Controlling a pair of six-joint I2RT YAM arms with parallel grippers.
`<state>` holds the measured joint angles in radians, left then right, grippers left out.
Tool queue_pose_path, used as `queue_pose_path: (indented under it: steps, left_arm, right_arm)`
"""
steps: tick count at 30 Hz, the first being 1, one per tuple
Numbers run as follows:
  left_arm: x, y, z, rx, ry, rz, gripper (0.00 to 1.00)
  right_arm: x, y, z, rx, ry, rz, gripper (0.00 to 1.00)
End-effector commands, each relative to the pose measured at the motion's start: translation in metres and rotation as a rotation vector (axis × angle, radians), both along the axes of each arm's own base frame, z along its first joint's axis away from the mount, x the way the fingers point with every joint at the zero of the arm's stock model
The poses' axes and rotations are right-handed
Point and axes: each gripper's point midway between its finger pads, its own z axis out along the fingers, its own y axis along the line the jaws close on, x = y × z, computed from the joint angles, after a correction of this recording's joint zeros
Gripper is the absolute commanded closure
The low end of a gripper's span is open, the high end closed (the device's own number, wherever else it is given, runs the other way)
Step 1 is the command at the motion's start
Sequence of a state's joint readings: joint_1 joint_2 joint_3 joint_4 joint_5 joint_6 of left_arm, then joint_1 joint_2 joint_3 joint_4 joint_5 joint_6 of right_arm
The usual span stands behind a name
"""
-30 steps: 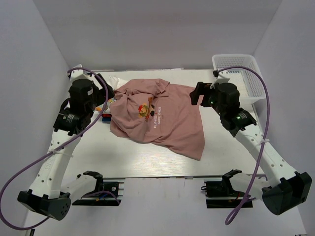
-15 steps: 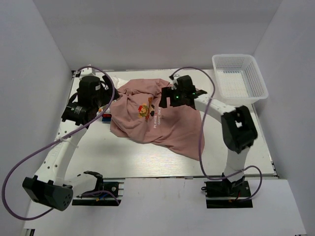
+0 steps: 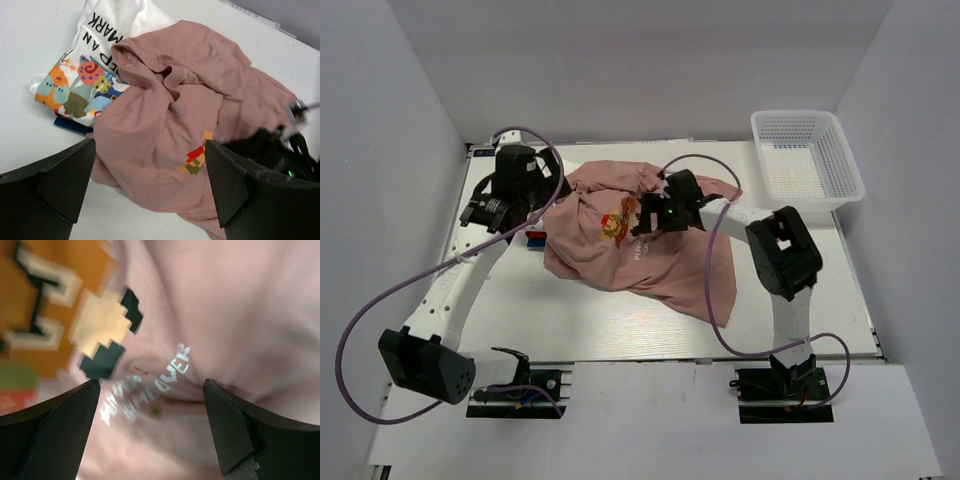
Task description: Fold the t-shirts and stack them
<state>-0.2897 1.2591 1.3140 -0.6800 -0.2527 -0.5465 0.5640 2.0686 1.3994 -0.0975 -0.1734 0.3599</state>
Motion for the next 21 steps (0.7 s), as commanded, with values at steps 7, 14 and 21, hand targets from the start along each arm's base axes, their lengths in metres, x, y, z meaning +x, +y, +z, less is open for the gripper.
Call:
queue_pose_path:
  steps: [7, 14, 21]
  left_arm:
    - [0.041, 0.000, 0.015, 0.054, 0.001, 0.030, 0.00]
    - [0.068, -0.016, -0.007, 0.063, 0.075, -0.021, 0.00]
    - [0.080, -0.027, -0.055, 0.092, 0.145, -0.093, 0.00]
  right_arm:
    - [-0.137, -0.188, -0.041, -0.115, 0.608, -0.455, 0.10]
    - [-0.187, -0.252, -0.028, -0.194, 0.617, -0.726, 0.10]
    - [-0.155, -0.299, 0.044, -0.304, 0.388, -0.840, 0.10]
